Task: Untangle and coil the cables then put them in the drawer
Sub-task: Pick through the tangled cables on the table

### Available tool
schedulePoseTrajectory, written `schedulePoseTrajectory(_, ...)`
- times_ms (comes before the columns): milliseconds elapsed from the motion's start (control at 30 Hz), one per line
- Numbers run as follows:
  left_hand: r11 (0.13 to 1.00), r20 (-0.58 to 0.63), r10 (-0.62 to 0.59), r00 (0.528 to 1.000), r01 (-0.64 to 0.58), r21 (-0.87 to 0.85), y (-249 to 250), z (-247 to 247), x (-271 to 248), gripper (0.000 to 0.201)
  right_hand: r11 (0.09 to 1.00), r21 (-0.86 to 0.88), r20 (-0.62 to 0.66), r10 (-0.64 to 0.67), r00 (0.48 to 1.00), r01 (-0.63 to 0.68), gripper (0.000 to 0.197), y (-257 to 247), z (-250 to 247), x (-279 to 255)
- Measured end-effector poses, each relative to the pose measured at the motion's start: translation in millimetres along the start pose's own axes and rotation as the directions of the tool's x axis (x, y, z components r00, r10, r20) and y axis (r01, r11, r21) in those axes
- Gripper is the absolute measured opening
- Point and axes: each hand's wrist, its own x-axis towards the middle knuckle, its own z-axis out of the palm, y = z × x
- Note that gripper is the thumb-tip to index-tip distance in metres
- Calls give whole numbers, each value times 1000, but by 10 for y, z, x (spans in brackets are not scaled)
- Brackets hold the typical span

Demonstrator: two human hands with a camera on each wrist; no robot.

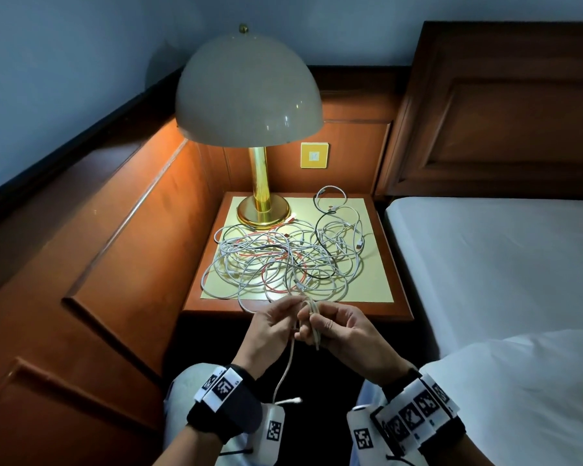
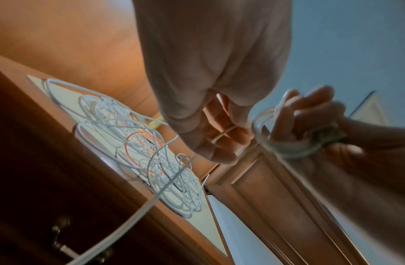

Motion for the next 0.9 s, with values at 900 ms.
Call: schedulePoseTrajectory(900,681,51,443,895,-373,630,155,-17,-80,3,523,-845,22,-172,985,110,26,-121,-259,219)
